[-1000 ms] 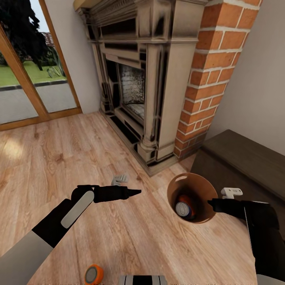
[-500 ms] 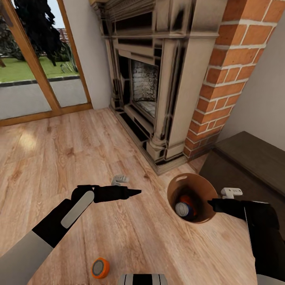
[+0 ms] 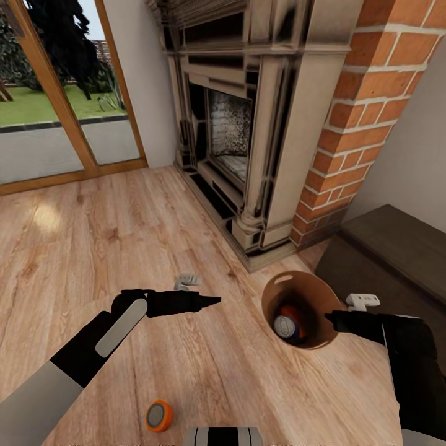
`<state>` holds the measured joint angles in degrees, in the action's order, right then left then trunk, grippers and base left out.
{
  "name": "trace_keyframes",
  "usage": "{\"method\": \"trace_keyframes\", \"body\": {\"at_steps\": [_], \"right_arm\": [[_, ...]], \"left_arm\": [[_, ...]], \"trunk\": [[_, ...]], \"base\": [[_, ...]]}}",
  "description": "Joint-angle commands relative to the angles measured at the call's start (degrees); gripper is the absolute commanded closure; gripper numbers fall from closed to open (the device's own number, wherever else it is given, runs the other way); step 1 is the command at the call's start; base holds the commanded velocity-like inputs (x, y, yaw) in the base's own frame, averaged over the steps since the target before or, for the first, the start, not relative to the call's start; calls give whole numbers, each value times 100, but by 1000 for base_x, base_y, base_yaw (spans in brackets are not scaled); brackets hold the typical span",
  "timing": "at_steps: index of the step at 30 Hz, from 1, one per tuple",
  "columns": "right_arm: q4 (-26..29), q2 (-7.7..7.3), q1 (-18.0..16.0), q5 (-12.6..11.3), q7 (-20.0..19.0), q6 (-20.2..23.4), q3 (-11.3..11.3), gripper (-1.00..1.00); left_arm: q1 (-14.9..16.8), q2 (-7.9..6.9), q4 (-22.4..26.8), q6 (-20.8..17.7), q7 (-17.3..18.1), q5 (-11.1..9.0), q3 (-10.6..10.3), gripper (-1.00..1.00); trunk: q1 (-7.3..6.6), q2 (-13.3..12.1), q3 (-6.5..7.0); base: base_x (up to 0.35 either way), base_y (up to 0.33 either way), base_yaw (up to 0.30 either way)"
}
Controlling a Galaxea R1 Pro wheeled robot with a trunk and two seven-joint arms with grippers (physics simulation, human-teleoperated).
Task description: Put the three can of soda from the living room inside the tash can in the kitchen.
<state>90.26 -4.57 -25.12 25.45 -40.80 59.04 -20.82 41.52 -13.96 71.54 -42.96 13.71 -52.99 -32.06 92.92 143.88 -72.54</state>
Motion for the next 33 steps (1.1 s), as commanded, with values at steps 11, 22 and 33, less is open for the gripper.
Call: {"method": "trace_keyframes", "body": {"at_steps": [11, 22, 33], "right_arm": [[7, 0, -2, -119, -7, 29, -1, 100], [2, 0, -2, -119, 2, 29, -1, 100], [1, 7, -2, -119, 23, -40, -1, 100]], "left_arm": [[-1, -1, 0, 1, 0, -1, 1, -100], [-4, 0, 0, -1, 0, -1, -2, -100], [-4, 4, 0, -1, -4, -1, -2, -100]], "trunk": [[-1, 0, -99], [-1, 0, -195], [-1, 0, -290]], "base": [[0, 0, 0], [0, 0, 0], [0, 0, 0]]}}
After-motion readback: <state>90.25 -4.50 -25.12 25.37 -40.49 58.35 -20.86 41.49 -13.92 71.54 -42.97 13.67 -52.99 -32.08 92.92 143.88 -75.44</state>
